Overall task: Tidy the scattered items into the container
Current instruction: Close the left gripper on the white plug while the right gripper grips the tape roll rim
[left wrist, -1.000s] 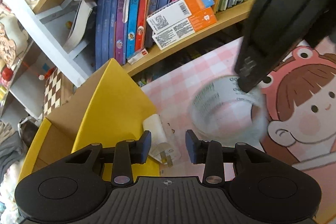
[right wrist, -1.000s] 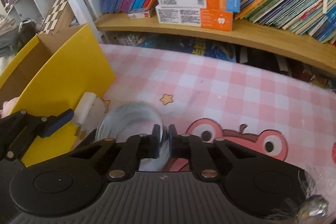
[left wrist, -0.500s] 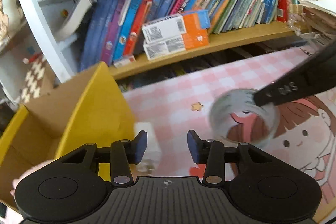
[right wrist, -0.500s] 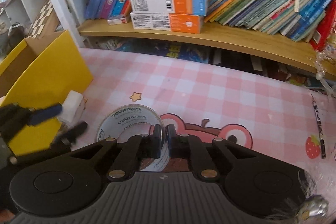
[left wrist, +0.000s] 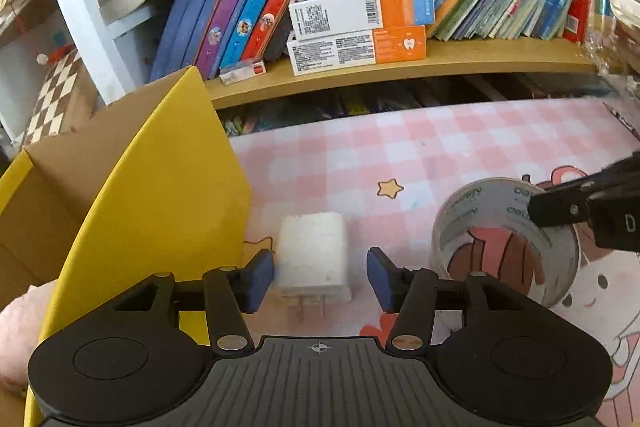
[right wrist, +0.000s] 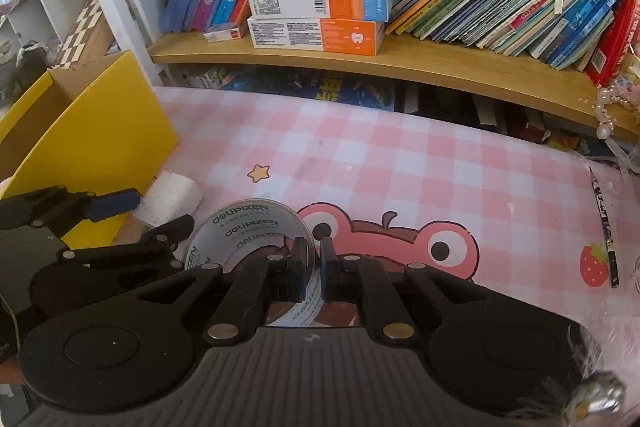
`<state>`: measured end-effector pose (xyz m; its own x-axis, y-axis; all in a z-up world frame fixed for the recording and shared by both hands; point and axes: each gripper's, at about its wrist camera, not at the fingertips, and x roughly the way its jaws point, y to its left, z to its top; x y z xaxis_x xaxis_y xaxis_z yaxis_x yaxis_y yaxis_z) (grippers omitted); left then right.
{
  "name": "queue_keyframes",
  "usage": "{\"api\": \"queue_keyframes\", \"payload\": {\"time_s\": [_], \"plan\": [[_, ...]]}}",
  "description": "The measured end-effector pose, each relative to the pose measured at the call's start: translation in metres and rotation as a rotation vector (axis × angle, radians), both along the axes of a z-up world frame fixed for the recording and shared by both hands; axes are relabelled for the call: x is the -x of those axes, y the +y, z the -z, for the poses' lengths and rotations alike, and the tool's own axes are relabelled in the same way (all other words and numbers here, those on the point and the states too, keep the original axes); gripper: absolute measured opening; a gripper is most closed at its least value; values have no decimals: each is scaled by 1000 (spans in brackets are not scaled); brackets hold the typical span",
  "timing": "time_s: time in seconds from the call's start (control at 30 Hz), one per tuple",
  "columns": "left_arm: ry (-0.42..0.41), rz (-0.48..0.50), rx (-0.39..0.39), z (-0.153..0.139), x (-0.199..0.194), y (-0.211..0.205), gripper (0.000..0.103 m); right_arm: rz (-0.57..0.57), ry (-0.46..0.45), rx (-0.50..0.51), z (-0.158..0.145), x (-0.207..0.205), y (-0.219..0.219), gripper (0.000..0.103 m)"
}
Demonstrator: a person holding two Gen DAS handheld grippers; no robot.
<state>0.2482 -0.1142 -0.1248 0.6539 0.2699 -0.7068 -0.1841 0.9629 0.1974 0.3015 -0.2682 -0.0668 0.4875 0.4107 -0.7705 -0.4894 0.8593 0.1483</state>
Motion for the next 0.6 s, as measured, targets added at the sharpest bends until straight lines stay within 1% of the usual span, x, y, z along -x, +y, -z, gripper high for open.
{"api": "queue_keyframes", "payload": {"time_s": [0.2, 0.27, 0.33, 0.37, 0.47, 0.6], "plan": [[1, -2, 10, 2, -3, -2, 58, 12, -5, 11, 0, -3, -3, 6], [5, 3, 13, 2, -4, -3, 63, 16, -7, 15, 0, -4, -4, 6], [8, 20, 9, 2, -7, -5, 72, 21, -11, 31, 1, -5, -7, 6], [10, 29, 5, 2, -8, -6, 74, 24, -15, 34, 1, -4, -9, 6], [20, 41, -23, 5, -12, -9, 75, 38, -12, 35, 1, -5, -15, 6], [23, 35, -14, 7, -17, -8, 75, 49, -10, 29, 2, -6, -20, 6]]}}
